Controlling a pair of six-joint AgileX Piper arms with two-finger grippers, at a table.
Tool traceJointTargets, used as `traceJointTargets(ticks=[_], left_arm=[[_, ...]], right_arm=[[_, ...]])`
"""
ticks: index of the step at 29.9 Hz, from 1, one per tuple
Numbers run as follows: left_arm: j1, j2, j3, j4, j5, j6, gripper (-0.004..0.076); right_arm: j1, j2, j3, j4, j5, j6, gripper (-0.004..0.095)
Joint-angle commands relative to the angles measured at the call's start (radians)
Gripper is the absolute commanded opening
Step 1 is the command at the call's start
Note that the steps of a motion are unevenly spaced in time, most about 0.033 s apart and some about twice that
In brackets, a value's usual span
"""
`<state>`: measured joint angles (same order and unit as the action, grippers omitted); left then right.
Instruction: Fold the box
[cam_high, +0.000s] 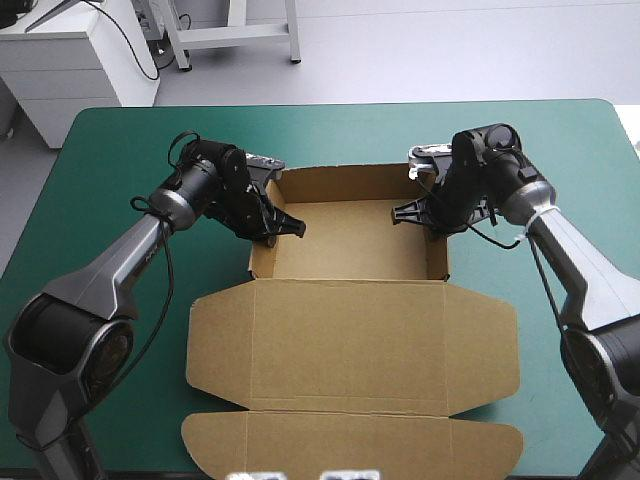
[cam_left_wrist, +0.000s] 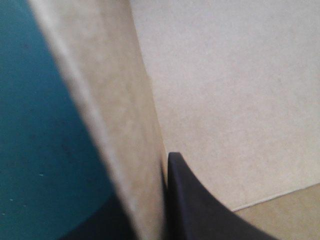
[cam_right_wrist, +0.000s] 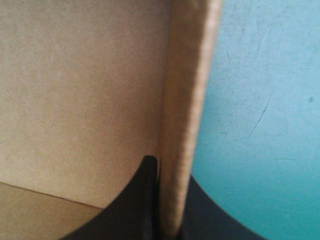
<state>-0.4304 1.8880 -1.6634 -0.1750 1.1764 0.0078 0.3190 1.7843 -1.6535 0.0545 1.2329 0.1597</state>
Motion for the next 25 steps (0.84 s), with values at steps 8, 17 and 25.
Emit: traceJointTargets(ticks=[8,17,25], left_arm=[[-0.027,0.010,-0.031,-0.053,0.065,0.047,-0.0008],[-0.027,0.029,-0.031,-0.016,0.065,0.051,-0.0008],[-0.027,0.029,-0.031,-0.112,0.076,0.152,-0.0008]], right_arm=[[0.019,0.036,-0.034,0.085,-0.092,-0.046,-0.0014],[0.019,0.075,-0.034,0.081,-0.125,-0.044,-0.0014],[0.019,0.075,-0.034,0.082,-0.099,-0.049,-0.0014]])
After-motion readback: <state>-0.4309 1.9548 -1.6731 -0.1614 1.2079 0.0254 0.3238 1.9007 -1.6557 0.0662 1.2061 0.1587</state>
